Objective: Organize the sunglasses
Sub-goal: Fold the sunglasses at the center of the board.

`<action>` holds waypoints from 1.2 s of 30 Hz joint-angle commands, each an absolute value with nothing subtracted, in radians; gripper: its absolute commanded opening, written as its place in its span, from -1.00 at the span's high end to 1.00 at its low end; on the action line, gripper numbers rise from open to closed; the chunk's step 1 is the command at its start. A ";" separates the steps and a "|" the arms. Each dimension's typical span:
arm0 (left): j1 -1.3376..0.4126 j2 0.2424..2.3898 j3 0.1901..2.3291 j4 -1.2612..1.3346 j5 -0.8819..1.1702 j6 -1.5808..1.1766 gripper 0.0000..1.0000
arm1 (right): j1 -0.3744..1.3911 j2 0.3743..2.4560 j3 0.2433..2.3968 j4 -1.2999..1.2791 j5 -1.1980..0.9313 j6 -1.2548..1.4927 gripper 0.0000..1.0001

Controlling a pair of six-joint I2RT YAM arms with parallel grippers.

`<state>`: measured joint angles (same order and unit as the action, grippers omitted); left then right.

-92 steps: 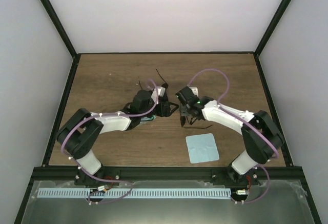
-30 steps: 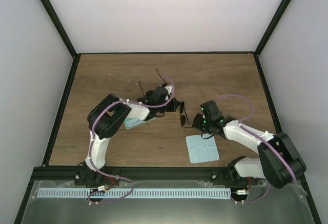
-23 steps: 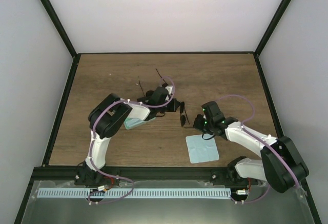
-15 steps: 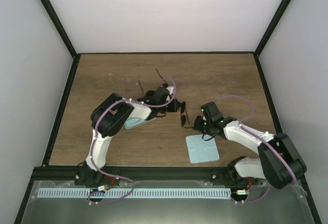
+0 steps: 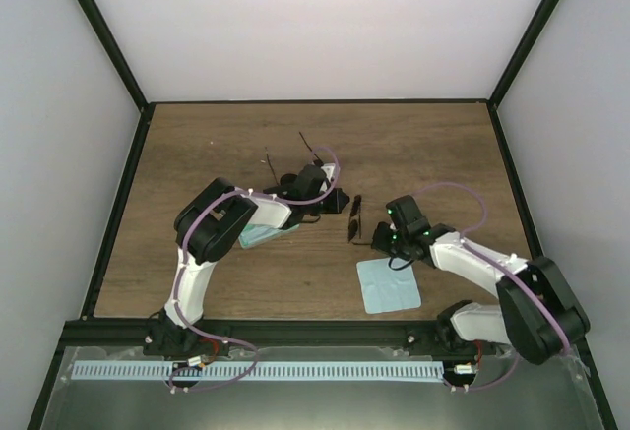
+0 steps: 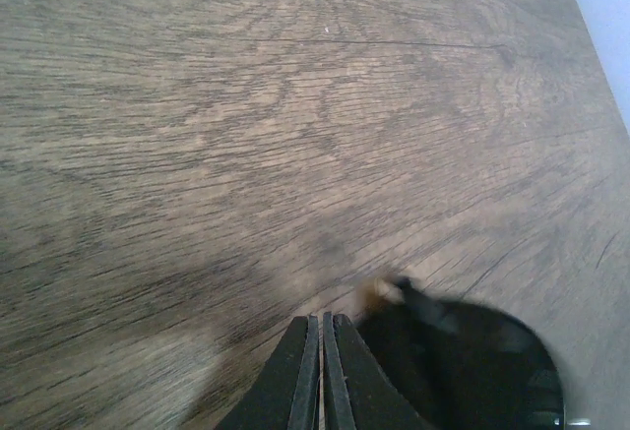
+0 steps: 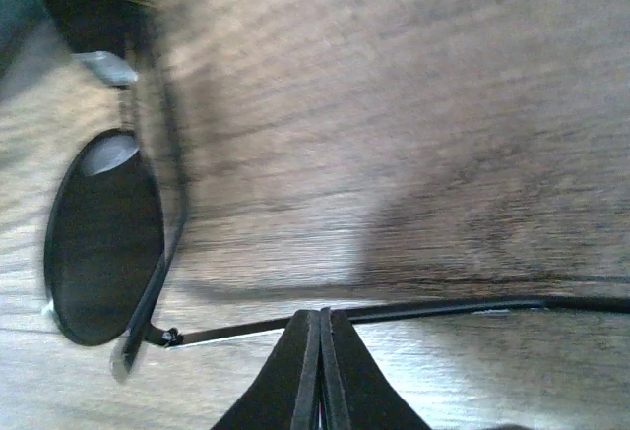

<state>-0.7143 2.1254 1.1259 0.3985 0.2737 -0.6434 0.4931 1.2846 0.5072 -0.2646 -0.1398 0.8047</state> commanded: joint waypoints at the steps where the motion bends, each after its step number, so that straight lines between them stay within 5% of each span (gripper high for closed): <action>1: -0.718 2.149 1.145 0.394 0.282 -0.636 0.92 | 0.486 1.165 0.530 -0.287 -0.090 0.808 0.99; 36: -0.729 2.213 1.255 0.322 0.308 -0.635 0.86 | 0.406 1.323 0.559 -0.286 -0.133 0.731 0.95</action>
<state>-0.7212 2.1750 1.2148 0.3439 0.2943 -0.6495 0.4232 1.2957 0.4889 -0.2623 -0.1741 0.7597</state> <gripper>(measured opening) 0.070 0.025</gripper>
